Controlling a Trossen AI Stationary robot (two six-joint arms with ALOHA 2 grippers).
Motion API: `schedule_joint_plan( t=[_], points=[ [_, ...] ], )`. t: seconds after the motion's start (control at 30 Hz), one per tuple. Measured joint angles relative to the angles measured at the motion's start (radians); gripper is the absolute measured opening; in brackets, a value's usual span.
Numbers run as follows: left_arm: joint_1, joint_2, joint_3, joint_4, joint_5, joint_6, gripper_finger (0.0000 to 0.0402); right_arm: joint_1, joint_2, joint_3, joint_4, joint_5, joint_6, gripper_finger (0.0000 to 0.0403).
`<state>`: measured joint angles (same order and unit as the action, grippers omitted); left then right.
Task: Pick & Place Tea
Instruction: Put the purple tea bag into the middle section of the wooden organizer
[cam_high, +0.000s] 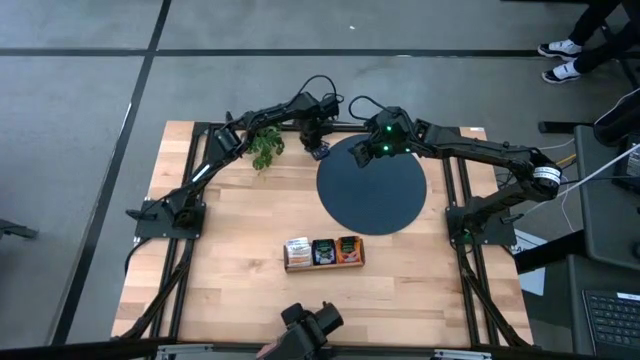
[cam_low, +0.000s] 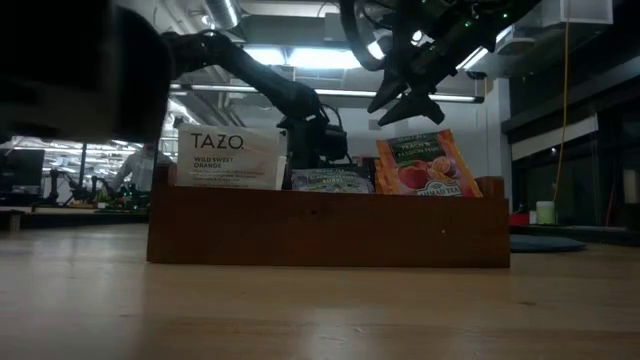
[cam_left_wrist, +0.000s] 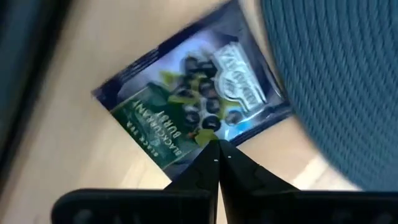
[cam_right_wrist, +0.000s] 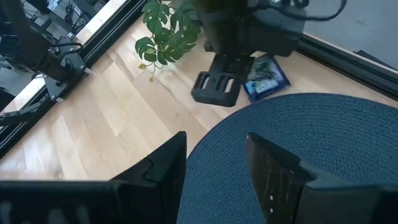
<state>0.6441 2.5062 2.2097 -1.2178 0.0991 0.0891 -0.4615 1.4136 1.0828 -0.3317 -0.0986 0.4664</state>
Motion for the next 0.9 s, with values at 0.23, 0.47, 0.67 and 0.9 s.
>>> schedule_joint_plan(
  t=[0.23,0.47,0.67,0.9],
  points=[
    [0.006,0.001,-0.001,-0.081,-0.003,0.013,0.0002,0.0,0.0,0.0,0.0,0.0,0.0,0.0168],
    [0.003,-0.007,-0.071,-0.207,0.011,0.045,0.0002,0.0,0.0,0.0,0.016,0.0,-0.001,0.0168],
    [-0.023,-0.016,-0.118,-0.213,0.048,0.048,0.0002,0.0,0.0,0.0,0.013,-0.046,0.0,0.0168],
    [-0.05,-0.034,-0.125,-0.146,0.111,0.057,0.0002,-0.008,0.0,-0.053,-0.001,-0.162,0.055,0.0168]
  ],
)
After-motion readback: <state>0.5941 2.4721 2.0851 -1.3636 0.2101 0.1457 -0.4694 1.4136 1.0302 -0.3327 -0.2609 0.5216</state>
